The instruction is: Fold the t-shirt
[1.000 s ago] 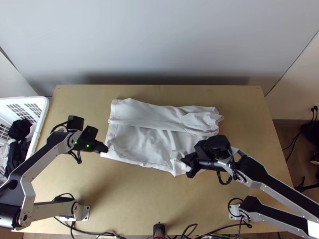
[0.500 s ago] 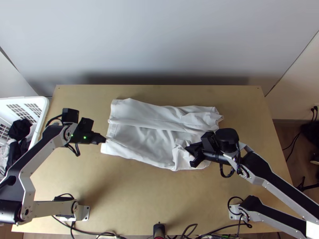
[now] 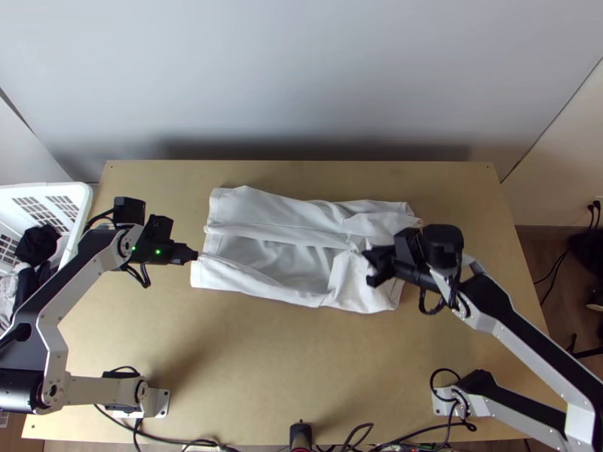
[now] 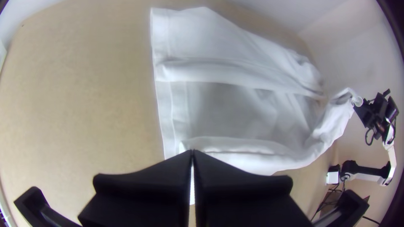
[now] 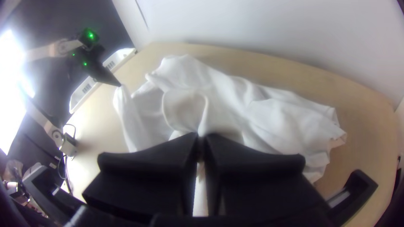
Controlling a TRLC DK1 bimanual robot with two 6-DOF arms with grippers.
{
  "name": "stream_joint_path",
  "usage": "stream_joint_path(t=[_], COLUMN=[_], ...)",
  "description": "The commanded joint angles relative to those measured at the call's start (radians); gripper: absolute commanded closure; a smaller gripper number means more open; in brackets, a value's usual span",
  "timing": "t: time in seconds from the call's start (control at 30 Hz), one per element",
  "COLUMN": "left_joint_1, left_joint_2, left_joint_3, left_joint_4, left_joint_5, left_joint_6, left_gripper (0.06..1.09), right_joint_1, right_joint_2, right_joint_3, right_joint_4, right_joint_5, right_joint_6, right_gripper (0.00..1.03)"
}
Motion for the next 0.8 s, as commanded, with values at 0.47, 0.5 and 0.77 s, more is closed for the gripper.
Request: stream_joint_path(t=[0.47,0.5,0.77], left_joint_1=[0.013,0.013,0.008], left_joint_2=[0.021,0.021,0.057], left_joint_3=[0.058,0.058,0.094], left_joint_4=[0.000,0.000,0.005], left_joint_5=[0.001,0.001,0.001], left_joint_6=[-0.004,-0.006,-0.036], left_gripper=[1.05,1.05,1.05], right_joint_1=[-0.139,-0.139,-0.142], right_joint_2=[0.331,0.336,0.382], right_joint_3=[0.220,0.223,0.236], right_joint_4=[0.109,0.109,0.126], right_joint_5=[0.066,0.066,0.066], right_joint_6=[-0.003,-0.003,-0.001], right_gripper=[1.00,1.00,1.00])
